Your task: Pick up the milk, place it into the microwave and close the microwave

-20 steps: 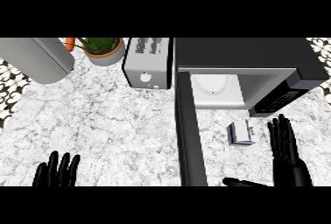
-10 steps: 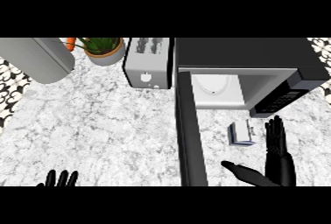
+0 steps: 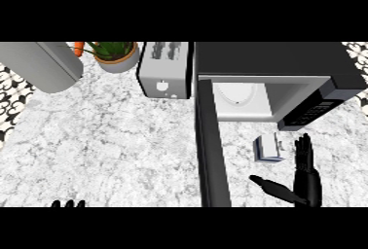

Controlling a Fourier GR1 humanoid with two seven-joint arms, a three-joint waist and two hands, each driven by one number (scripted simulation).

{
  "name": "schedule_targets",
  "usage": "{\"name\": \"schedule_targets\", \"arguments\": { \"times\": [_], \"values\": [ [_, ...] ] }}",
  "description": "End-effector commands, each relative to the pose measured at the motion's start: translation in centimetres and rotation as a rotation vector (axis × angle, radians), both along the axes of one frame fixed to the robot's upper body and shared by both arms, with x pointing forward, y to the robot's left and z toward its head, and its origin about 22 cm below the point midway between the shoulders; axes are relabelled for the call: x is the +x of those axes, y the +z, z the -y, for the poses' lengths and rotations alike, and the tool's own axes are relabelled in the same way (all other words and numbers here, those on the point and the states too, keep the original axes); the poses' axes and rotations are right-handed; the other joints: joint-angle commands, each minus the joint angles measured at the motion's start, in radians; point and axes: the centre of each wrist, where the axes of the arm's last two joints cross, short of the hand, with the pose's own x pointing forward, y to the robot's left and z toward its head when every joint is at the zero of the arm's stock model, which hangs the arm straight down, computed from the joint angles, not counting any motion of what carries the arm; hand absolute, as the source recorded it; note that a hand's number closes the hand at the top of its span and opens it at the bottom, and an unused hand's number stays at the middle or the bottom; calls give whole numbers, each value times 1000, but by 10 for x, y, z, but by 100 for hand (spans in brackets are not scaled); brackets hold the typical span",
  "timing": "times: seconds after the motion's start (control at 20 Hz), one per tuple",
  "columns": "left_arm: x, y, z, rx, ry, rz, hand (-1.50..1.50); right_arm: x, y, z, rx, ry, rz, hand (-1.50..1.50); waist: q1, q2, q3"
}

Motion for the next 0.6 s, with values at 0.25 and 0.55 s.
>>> {"name": "schedule_targets", "arguments": {
  "times": [0.25, 0.55],
  "values": [
    [-4, 10, -16, 15, -16, 10, -150, 5, -40, 6, -3, 5, 21, -150, 0, 1, 0],
    [-6, -5, -2, -1, -4, -11, -150, 22, -45, 28, -38, 15, 1, -150, 2, 1, 0]
  ]
}}
